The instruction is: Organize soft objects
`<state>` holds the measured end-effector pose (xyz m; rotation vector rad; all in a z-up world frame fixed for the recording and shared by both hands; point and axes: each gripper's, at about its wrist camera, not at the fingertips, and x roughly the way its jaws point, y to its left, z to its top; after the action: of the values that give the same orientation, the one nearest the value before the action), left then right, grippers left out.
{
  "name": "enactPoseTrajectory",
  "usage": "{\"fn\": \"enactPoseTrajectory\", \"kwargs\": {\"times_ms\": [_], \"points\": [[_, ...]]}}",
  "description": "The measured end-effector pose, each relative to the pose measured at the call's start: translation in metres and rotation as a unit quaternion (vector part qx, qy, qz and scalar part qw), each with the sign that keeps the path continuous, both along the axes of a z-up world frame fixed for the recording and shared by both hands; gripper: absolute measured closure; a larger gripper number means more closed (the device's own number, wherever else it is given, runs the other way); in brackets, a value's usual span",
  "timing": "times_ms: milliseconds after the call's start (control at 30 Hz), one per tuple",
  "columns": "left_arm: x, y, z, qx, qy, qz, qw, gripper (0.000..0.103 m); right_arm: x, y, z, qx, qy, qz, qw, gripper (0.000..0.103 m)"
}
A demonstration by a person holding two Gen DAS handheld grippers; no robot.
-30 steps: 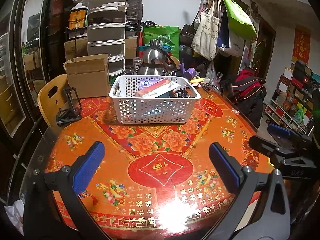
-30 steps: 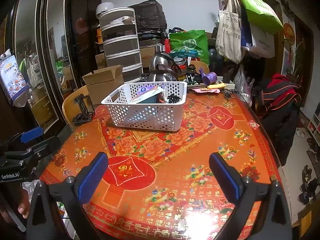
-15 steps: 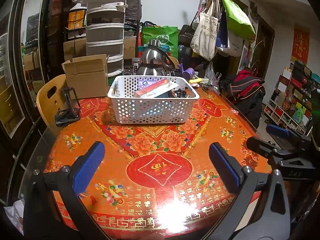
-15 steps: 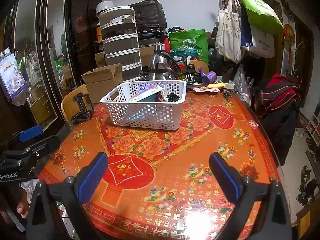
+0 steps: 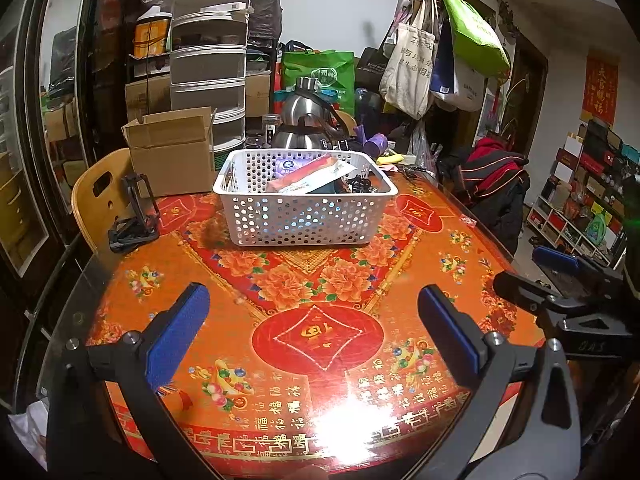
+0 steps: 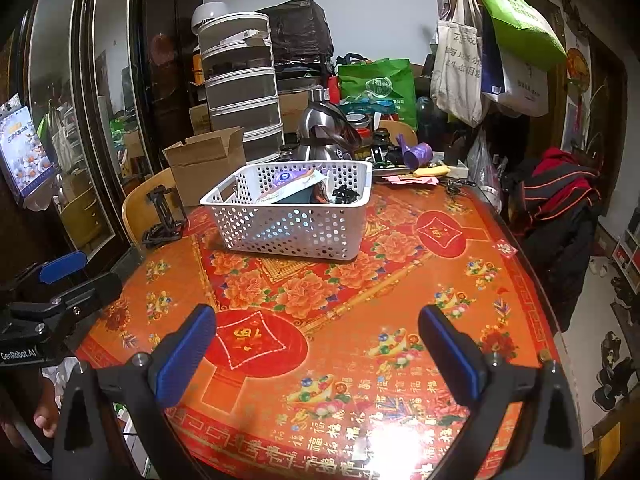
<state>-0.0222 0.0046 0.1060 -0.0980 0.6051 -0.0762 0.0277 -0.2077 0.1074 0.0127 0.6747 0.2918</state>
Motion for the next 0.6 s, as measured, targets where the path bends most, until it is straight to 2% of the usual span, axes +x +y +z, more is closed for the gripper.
{"fn": "enactPoseTrajectory", "kwargs": {"times_ms": [600], "points": [[0.0003, 0.0030, -0.0035, 0.002, 0.001, -0.006, 1.0000, 0.000, 0.0002, -0.0009, -0.0016, -0.009, -0.003, 0.000, 1.000, 0.002]]}}
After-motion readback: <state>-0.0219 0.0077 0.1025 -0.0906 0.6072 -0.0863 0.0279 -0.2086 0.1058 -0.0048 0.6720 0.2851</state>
